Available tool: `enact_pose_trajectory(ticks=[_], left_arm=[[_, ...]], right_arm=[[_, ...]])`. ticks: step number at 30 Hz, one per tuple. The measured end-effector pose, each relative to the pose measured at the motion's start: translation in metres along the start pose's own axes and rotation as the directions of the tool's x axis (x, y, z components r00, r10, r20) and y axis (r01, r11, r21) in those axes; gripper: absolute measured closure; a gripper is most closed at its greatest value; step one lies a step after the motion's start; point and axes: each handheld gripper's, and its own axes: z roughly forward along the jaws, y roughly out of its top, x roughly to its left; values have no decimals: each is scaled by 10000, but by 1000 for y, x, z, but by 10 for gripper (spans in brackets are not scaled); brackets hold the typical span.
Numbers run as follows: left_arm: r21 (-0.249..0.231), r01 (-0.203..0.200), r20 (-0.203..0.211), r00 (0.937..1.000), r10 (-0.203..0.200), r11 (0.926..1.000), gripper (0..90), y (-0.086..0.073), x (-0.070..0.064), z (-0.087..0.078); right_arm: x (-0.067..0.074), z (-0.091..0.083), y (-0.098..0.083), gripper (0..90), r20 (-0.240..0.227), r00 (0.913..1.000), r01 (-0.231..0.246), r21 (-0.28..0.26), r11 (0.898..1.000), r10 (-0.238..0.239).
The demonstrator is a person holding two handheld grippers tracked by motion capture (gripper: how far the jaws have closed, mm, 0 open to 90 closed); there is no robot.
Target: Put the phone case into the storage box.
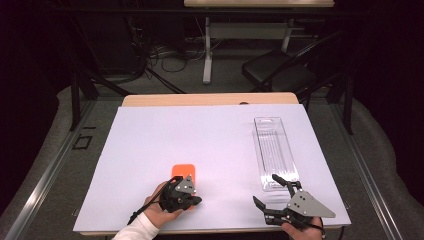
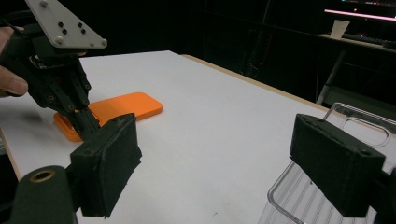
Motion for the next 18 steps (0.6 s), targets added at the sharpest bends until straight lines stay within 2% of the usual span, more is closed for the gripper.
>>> enact_pose_trajectory(ticks=[4, 9, 15, 16, 18], left_arm=[[-13, 170, -141, 9998, -170, 9999, 900, -11, 1, -8], [44, 529, -598, 9968, -525, 9986, 900, -26, 4, -20], [54, 655, -861, 9942, -648, 9978, 900, -37, 7, -28], [-21, 815, -956, 9921, -813, 9967, 900, -41, 10, -30], [-47, 877, -989, 9912, -877, 9961, 900, -43, 11, -32]], right_arm=[[0, 1, 0, 148, -9, 10000, 46, 15, 10000, -46], [0, 1, -1, 148, -4, 10000, 18, 17, 10000, -18], [1, 1, 0, 148, -5, 10000, 32, 20, 10000, -32], [1, 1, 0, 148, -1, 10000, 30, 27, 10000, -30], [0, 1, 0, 148, -4, 10000, 19, 10, 10000, -19]])
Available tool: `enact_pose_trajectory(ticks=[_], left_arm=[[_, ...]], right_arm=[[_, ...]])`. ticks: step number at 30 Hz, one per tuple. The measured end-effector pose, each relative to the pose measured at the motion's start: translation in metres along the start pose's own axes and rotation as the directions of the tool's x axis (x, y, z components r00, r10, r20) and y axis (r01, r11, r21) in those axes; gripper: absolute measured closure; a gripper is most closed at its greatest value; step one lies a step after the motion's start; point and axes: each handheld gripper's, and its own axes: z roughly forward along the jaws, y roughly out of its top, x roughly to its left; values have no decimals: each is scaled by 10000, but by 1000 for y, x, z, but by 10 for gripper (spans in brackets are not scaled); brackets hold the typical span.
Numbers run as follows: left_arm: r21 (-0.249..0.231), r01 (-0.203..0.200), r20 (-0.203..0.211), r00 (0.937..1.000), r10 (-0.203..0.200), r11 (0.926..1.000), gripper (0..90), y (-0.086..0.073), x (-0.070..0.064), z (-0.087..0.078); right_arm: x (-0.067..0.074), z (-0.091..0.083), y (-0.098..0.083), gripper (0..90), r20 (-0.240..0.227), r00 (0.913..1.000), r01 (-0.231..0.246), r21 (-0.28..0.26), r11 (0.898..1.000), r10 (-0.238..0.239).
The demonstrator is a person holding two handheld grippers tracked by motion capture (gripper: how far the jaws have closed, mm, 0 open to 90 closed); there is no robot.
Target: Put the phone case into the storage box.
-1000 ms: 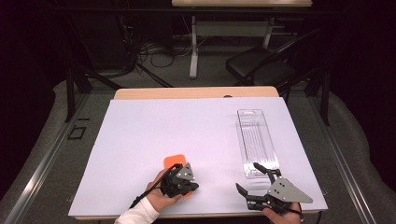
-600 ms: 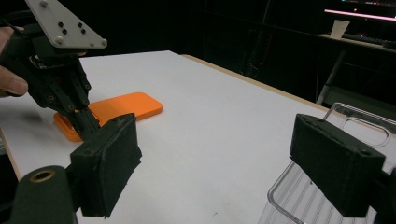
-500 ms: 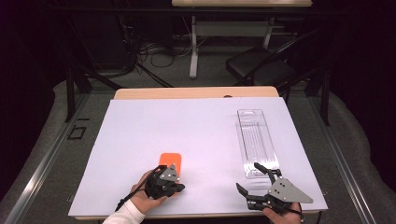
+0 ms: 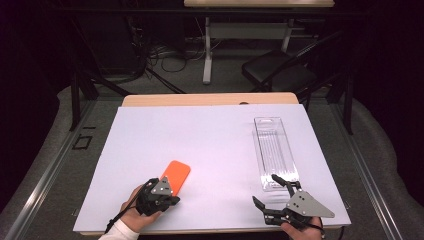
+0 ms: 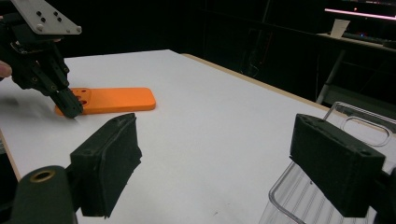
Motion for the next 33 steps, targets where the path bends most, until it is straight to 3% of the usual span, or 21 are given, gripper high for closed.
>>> enact_pose_trajectory(ticks=[6, 11, 16, 22, 25, 33], left_arm=[[-77, 347, -421, 9985, -350, 9994, 900, -11, 11, -7], [-52, 325, -767, 9965, -328, 9995, 900, -16, 16, -11], [-172, 600, -856, 9944, -612, 9981, 900, -22, 26, -15], [-160, 850, -1128, 9899, -862, 9963, 900, -29, 37, -20], [-221, 1108, -1363, 9842, -1128, 9936, 900, -33, 41, -21], [-224, 1113, -1367, 9841, -1133, 9935, 900, -34, 42, -22]], right_arm=[[0, 0, 0, 148, 19, 10000, 1, -8, 10000, -1], [0, 0, 0, 148, 27, 10000, -9, -7, 10000, 9], [0, -1, 0, 148, 52, 10000, -19, 16, 10000, 19], [0, -1, 0, 148, 66, 10000, -5, 41, 10000, 5], [0, -1, 0, 148, 69, 10000, 4, 28, 10000, -5], [0, -1, 0, 148, 43, 10000, -1, 38, 10000, 0]])
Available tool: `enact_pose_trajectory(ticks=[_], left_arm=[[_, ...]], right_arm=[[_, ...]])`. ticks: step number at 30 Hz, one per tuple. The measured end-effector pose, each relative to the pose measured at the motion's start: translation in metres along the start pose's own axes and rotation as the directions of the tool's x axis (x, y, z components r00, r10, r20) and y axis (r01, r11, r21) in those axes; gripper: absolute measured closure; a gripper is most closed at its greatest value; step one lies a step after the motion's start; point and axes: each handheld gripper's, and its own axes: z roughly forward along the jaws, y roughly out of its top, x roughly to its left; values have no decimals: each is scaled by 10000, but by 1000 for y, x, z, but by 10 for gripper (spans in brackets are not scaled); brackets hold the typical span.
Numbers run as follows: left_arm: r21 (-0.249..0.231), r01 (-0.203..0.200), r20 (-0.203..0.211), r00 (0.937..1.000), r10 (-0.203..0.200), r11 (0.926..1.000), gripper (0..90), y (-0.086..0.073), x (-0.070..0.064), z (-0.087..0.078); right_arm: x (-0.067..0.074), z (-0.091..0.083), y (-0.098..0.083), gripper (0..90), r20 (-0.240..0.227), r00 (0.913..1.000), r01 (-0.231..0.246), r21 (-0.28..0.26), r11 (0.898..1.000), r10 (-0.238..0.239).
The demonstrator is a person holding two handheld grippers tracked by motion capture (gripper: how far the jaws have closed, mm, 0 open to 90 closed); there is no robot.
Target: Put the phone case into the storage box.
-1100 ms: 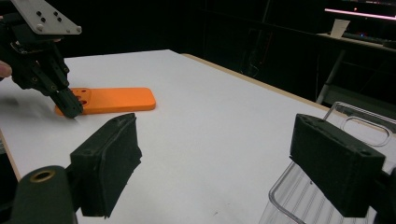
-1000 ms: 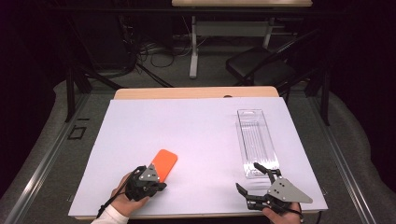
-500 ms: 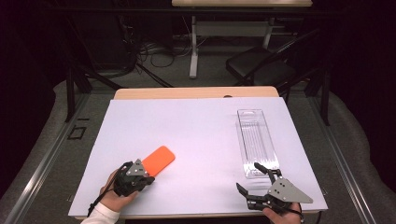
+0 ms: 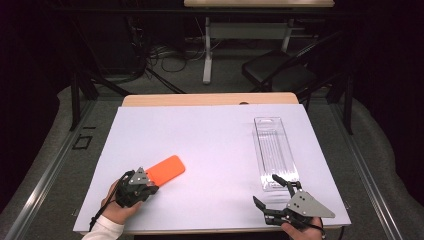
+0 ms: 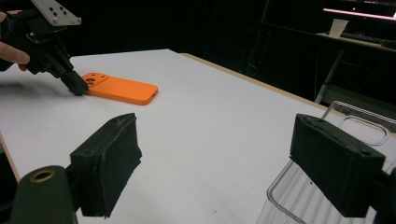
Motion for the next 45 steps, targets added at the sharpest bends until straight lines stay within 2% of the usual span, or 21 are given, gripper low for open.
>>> enact_pose_trajectory(ticks=[3, 7, 12, 14, 17, 20, 21, 23, 24, 26, 27, 30, 34, 35, 36, 37, 39, 42, 43, 45], left_arm=[[-78, 56, 82, 10000, -55, 10000, 900, 0, -1, -2], [-457, 292, 248, 9993, -281, 9985, 895, 2, 0, -6], [-749, 501, 517, 9976, -463, 9959, 842, 5, 0, -11], [-907, 529, 762, 9960, -460, 9945, 795, 7, -1, -12], [-1147, 479, 805, 9960, -388, 9922, 762, 11, -2, -13], [-1348, 577, 875, 9951, -461, 9892, 682, 15, -3, -15], [-1382, 622, 794, 9955, -515, 9885, 682, 17, -2, -16], [-1462, 488, 490, 9979, -421, 9881, 624, 21, -1, -17], [-1454, 575, 348, 9980, -530, 9877, 559, 25, 1, -20], [-1438, 641, 352, 9976, -596, 9875, 497, 27, 3, -22], [-1471, 786, 418, 9964, -732, 9860, 497, 29, 5, -23], [-1523, 669, 110, 9978, -660, 9861, 450, 36, 12, -28], [-1322, 885, 441, 9955, -834, 9873, 412, 41, 17, -28], [-1266, 843, 487, 9957, -787, 9884, 321, 43, 19, -28], [-1202, 875, 486, 9954, -822, 9889, 321, 44, 20, -28], [-1207, 788, 417, 9964, -743, 9896, 284, 46, 22, -28], [-1205, 792, 341, 9966, -756, 9896, 167, 48, 25, -27], [-1150, 735, 140, 9973, -724, 9906, 143, 50, 28, -25], [-1088, 819, 129, 9966, -810, 9907, 36, 51, 28, -24], [-795, 848, 69, 9964, -845, 9932, 0, 53, 30, -21]], right_arm=[[0, 0, 0, 148, -5, 10000, -7, 0, 10000, 7], [0, 0, 0, 148, -24, 10000, 36, 2, 10000, -36], [-1, 0, 0, 148, -67, 10000, 1, -16, 10000, -1], [-2, 1, -1, 148, -51, 10000, -60, 111, 9999, 61], [-4, 3, -2, 148, -140, 9996, -243, 174, 9996, 245], [-9, 4, -2, 148, -268, 9987, -422, 224, 9989, 428], [-9, 4, -2, 148, -268, 9987, -422, 224, 9989, 428], [-11, 5, 0, 148, -286, 9986, -442, 188, 9988, 448], [-14, 5, 1, 148, -253, 9988, -422, 206, 9989, 427], [-17, 4, 2, 148, -181, 9990, -418, 140, 9990, 420], [-17, 4, 2, 148, -181, 9990, -418, 140, 9990, 420], [-20, 2, 3, 148, -13, 9984, -559, -35, 9984, 559], [-20, 1, 2, 148, 66, 9986, -527, -63, 9986, 527], [-19, 1, 2, 148, 113, 9991, -412, 8, 9991, 412], [-19, 1, 2, 148, 113, 9991, -412, 8, 9991, 412], [-18, 1, 2, 148, 116, 9992, -376, 64, 9993, 375], [-15, 2, 1, 148, 89, 9996, -268, 48, 9996, 268], [-14, 2, 1, 148, 72, 9997, -227, 42, 9997, 227], [-14, 2, 1, 148, 52, 9998, -190, 91, 9998, 190], [-13, 2, 1, 148, 34, 9998, -189, 89, 9998, 189]])
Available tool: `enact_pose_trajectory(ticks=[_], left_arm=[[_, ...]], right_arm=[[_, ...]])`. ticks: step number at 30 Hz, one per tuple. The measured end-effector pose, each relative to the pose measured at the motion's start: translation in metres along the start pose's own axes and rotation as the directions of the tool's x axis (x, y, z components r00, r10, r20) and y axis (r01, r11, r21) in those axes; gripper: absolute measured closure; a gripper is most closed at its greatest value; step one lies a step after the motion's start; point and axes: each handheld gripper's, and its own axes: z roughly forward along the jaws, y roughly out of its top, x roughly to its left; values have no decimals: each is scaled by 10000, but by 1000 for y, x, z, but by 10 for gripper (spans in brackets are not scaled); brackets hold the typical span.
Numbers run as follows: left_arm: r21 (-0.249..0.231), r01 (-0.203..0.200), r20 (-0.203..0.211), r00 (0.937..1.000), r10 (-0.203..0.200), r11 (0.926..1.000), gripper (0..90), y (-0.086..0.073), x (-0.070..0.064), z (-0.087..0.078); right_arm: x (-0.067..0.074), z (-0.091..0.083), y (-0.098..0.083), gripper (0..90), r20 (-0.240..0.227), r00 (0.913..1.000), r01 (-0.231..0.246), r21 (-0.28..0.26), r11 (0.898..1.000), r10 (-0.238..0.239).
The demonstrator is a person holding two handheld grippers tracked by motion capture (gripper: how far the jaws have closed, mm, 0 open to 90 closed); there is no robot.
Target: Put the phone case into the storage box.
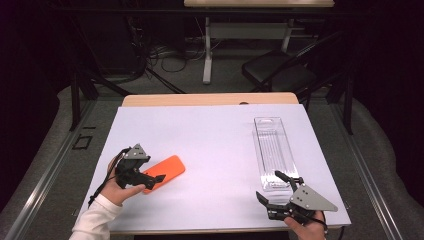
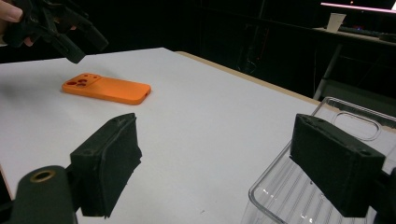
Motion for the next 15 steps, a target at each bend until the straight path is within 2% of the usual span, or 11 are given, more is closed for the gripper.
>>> enact_pose_trajectory(ticks=[1, 6, 10, 15], left_arm=[[110, -100, -27, 9999, 100, 9999, 3, 0, 1, 1], [370, -112, -9, 9999, 113, 9993, 3, 0, 4, 8], [306, -355, -148, 9992, 360, 9989, 3, -3, 6, 12], [199, -334, 31, 9994, 333, 9992, 3, -7, 10, 23]], right_arm=[[0, 0, 0, 148, 7, 10000, -3, 25, 10000, 3], [1, 0, 0, 148, -4, 10000, -89, 46, 9999, 89], [2, 0, 0, 148, -26, 10000, -23, 23, 10000, 24], [3, 1, -1, 148, -56, 10000, 70, 62, 10000, -70]])
